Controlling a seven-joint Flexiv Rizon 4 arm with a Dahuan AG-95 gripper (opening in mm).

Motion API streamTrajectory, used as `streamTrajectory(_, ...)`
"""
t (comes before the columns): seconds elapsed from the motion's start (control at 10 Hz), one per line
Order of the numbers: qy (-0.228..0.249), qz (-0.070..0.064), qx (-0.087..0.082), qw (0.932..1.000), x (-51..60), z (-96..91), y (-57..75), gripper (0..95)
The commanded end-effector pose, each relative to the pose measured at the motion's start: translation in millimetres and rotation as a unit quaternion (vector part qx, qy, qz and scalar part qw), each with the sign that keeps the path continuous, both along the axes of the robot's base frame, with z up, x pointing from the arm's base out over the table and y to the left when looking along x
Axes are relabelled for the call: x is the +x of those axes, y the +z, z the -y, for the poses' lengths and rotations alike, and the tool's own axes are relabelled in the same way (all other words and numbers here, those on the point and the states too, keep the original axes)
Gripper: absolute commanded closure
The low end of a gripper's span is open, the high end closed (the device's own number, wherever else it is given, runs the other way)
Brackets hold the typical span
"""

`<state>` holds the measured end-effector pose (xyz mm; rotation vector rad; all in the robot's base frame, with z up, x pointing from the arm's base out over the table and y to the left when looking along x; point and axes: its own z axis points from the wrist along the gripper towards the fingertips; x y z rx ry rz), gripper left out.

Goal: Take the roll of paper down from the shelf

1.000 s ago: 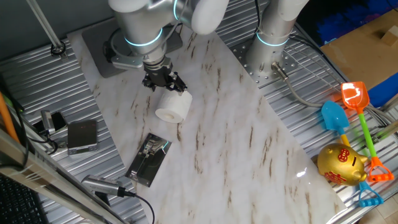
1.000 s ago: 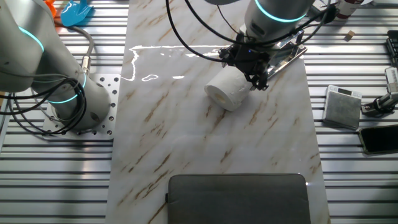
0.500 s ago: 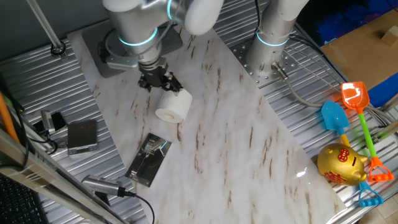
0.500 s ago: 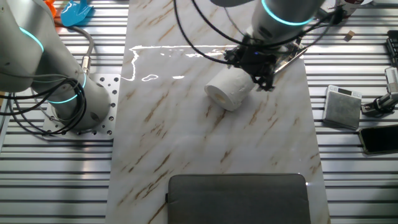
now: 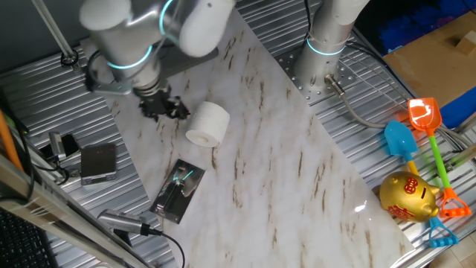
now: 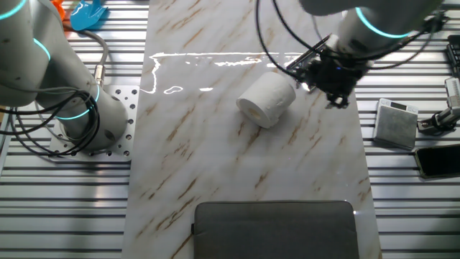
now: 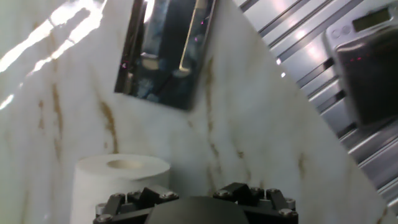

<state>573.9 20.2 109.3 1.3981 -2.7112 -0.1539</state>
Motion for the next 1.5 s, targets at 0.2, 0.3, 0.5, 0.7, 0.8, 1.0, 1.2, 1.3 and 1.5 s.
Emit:
streamTrajectory(0.2, -0.014, 0.002, 0.003, 0.9999, 21.1, -2.8, -6.5, 95.0)
streamTrajectory(0.3, -0.016, 0.001, 0.003, 0.9999, 20.6, -4.7, -8.9, 95.0)
streamTrajectory(0.5, -0.042, 0.003, -0.001, 0.9991, 20.6, -4.7, -8.9, 95.0)
streamTrajectory(0.7, -0.078, 0.009, -0.006, 0.9969, 20.6, -4.7, -8.9, 95.0)
streamTrajectory(0.8, -0.095, 0.009, -0.013, 0.9954, 20.6, -4.7, -8.9, 95.0)
streamTrajectory(1.0, -0.126, 0.018, -0.031, 0.9914, 20.6, -4.7, -8.9, 95.0)
streamTrajectory(1.2, -0.103, 0.019, -0.029, 0.9941, 27.3, 3.5, -6.3, 95.0)
streamTrajectory(1.3, -0.087, 0.017, -0.028, 0.9957, 36.9, 14.5, -4.1, 95.0)
streamTrajectory(1.5, -0.060, 0.018, -0.017, 0.9979, 65.0, 40.0, -8.8, 95.0)
